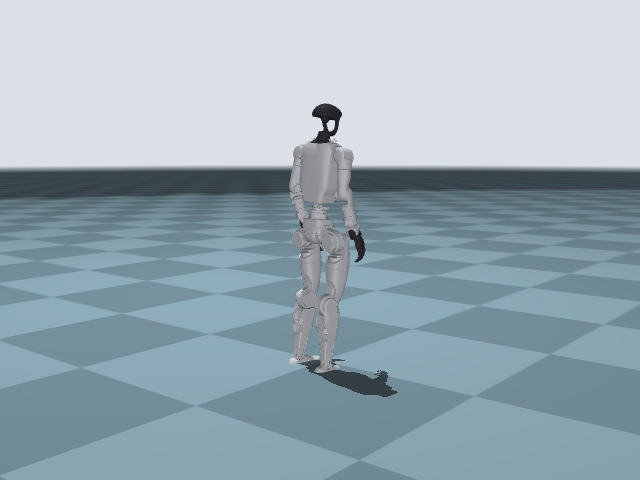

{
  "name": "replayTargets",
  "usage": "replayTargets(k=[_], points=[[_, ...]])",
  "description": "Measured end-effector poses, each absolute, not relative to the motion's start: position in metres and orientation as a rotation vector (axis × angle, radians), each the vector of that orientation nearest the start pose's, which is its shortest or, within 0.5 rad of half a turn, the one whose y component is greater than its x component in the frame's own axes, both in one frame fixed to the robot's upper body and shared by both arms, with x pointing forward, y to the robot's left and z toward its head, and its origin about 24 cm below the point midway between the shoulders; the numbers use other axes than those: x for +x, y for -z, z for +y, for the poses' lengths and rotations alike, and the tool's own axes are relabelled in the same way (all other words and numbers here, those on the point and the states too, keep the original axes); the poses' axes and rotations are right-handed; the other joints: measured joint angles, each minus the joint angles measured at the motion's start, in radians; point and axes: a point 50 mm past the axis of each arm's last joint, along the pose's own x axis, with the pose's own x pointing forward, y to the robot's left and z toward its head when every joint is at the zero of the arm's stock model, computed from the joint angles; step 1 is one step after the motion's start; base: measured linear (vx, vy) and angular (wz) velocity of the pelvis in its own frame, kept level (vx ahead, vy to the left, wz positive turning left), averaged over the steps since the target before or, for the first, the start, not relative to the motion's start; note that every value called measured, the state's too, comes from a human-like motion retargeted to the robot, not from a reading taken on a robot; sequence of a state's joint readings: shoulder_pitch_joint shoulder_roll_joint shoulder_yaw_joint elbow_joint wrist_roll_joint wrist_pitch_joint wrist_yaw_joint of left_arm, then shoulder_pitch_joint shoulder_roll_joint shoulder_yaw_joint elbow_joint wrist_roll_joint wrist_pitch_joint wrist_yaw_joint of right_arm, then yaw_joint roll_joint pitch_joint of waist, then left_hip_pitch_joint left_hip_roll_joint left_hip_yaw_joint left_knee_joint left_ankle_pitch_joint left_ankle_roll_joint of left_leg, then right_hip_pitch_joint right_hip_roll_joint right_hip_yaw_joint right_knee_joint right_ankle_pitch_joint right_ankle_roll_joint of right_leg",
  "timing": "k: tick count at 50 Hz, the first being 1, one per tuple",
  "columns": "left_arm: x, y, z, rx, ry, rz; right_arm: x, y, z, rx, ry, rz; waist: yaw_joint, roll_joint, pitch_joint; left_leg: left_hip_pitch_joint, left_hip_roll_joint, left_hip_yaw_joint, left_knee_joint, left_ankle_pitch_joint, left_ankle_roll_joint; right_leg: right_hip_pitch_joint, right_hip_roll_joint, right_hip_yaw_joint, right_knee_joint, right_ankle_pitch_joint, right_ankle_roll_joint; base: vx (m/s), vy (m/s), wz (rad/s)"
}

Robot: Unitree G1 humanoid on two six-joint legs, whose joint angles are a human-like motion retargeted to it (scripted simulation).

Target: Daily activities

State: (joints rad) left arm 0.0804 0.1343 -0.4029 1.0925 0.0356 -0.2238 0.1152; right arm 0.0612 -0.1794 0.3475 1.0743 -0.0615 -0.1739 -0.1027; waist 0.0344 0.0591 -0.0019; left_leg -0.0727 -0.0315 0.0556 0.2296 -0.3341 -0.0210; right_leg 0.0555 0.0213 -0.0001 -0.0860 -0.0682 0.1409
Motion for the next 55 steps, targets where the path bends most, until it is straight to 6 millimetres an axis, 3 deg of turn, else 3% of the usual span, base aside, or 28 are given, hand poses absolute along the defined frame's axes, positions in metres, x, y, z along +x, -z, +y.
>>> replayTargets(k=[13,15,17,20,22,24,31,40,42,43,47,55], points=[[0.113,0.156,0.163,0.367,0.206,0.912,0.12,0.153,-0.178,-0.409,-0.214,0.927,0.004,0.015,0.002,-0.101,0.033,-0.017,0.157,-0.068,-0.018,-0.036,0.031,-0.01,0.021,0.001,0.001,0.0,0.0,0.0],[0.131,0.15,0.174,0.383,0.188,0.878,0.137,0.147,-0.186,-0.426,-0.207,0.894,0.006,0.002,0.004,-0.086,0.019,-0.021,0.093,-0.048,-0.02,-0.057,0.02,-0.01,0.037,-0.021,0.004,0.0,0.0,0.0],[0.116,0.155,0.165,0.366,0.19,0.905,0.123,0.152,-0.177,-0.413,-0.219,0.919,0.002,0.002,0.004,-0.097,0.028,-0.016,0.135,-0.053,-0.019,-0.043,0.023,-0.01,0.023,0.003,0.003,-0.04,0.01,-0.02],[0.114,0.155,0.165,0.366,0.18,0.904,0.122,0.153,-0.176,-0.419,-0.218,0.92,0.001,0.001,0.003,-0.112,0.037,-0.016,0.166,-0.07,-0.02,-0.042,0.03,-0.01,0.021,0.006,0.004,0.0,0.0,0.0],[0.128,0.151,0.173,0.378,0.166,0.877,0.135,0.148,-0.184,-0.435,-0.208,0.896,0.002,-0.013,0.005,-0.091,0.022,-0.018,0.099,-0.048,-0.019,-0.059,0.018,-0.009,0.034,-0.013,0.007,0.0,0.0,0.0],[0.114,0.155,0.166,0.366,0.17,0.902,0.123,0.153,-0.178,-0.425,-0.213,0.92,-0.002,-0.017,0.005,-0.095,0.027,-0.014,0.124,-0.05,-0.017,-0.047,0.018,-0.007,0.024,0.005,0.007,-0.03,0.02,-0.03],[0.108,0.157,0.169,0.379,0.15,0.914,0.12,0.154,-0.18,-0.441,-0.196,0.928,-0.011,-0.035,0.011,-0.083,0.02,-0.011,0.109,-0.047,-0.014,-0.05,0.01,0.0,0.038,0.0,0.011,0.0,0.05,-0.03],[0.111,0.156,0.176,0.394,0.118,0.911,0.124,0.152,-0.175,-0.444,-0.206,0.898,-0.036,-0.078,0.038,-0.016,-0.026,0.007,-0.005,0.009,-0.008,-0.17,-0.033,0.019,0.316,-0.14,0.019,-0.01,0.09,-0.03],[0.126,0.151,0.186,0.408,0.104,0.887,0.141,0.145,-0.181,-0.456,-0.206,0.858,-0.046,-0.089,0.043,0.005,-0.044,0.003,-0.081,0.036,-0.007,-0.206,-0.045,0.022,0.362,-0.171,0.022,-0.01,0.1,0.03],[0.116,0.155,0.18,0.398,0.109,0.907,0.134,0.148,-0.175,-0.45,-0.218,0.867,-0.052,-0.104,0.047,0.017,-0.06,0.013,-0.093,0.052,-0.002,-0.237,-0.061,0.032,0.441,-0.2,0.025,-0.05,0.09,-0.01],[0.134,0.149,0.192,0.421,0.095,0.88,0.158,0.138,-0.179,-0.463,-0.229,0.798,-0.076,-0.116,0.056,0.039,-0.08,0.008,-0.192,0.096,-0.002,-0.305,-0.073,0.037,0.531,-0.232,0.03,-0.02,0.09,0.05],[0.135,0.149,0.192,0.439,0.098,0.88,0.171,0.128,-0.177,-0.482,-0.266,0.72,-0.106,-0.134,0.053,0.042,-0.108,0.023,-0.28,0.155,-0.004,-0.418,-0.096,0.032,0.672,-0.278,0.024,-0.02,0.03,-0.02]])
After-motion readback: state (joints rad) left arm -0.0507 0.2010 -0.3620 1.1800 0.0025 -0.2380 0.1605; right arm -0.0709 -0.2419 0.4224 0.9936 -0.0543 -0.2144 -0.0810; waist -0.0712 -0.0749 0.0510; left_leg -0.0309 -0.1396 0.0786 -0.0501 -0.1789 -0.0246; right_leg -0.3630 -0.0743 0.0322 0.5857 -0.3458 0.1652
